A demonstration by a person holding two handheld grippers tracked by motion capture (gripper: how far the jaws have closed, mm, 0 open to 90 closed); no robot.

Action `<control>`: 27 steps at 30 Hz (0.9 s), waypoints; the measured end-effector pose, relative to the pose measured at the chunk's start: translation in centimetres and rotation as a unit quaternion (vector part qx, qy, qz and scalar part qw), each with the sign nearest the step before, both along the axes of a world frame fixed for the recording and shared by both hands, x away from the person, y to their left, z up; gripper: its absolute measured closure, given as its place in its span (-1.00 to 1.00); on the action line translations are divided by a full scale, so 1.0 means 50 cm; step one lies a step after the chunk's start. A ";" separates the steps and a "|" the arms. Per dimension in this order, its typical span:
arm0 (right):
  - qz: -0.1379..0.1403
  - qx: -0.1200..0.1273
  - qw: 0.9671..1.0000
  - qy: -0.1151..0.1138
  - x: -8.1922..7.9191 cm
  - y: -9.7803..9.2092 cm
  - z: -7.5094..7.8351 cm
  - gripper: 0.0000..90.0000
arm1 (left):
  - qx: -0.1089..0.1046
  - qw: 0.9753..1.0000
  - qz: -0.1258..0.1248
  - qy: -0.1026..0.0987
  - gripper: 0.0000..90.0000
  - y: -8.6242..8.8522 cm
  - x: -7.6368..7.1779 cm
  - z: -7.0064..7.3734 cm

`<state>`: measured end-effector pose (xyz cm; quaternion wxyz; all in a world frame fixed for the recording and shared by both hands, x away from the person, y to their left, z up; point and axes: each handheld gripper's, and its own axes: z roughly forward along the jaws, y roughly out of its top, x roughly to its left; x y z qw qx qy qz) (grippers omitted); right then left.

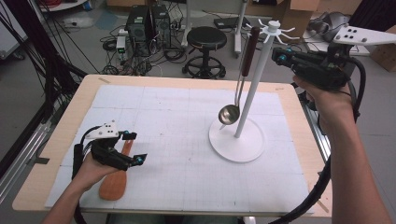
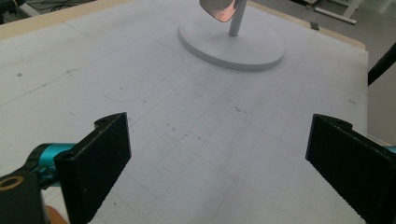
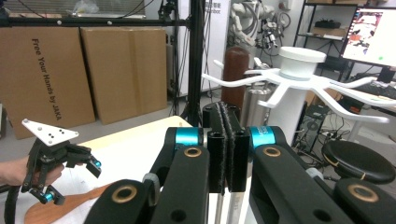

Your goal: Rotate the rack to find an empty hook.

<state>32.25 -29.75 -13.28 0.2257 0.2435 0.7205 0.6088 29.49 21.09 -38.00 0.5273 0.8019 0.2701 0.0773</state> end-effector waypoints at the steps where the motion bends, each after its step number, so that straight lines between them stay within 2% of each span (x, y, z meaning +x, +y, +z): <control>1: -0.001 0.001 1.000 0.000 0.000 -0.003 0.000 0.99 | 0.000 1.000 0.000 0.000 -0.84 0.000 0.000 0.000; 13: -0.013 0.007 1.000 0.003 0.009 -0.017 0.002 0.98 | -0.001 1.000 -0.002 -0.001 -0.84 0.000 0.001 0.001; 20: -0.007 -0.002 1.000 0.000 0.007 -0.010 0.006 0.98 | -0.005 1.000 -0.003 -0.001 -0.84 0.002 0.002 0.001; 27: -0.022 0.007 1.000 0.002 0.001 -0.034 0.000 0.98 | -0.008 1.000 -0.002 -0.003 -0.84 0.004 0.001 0.002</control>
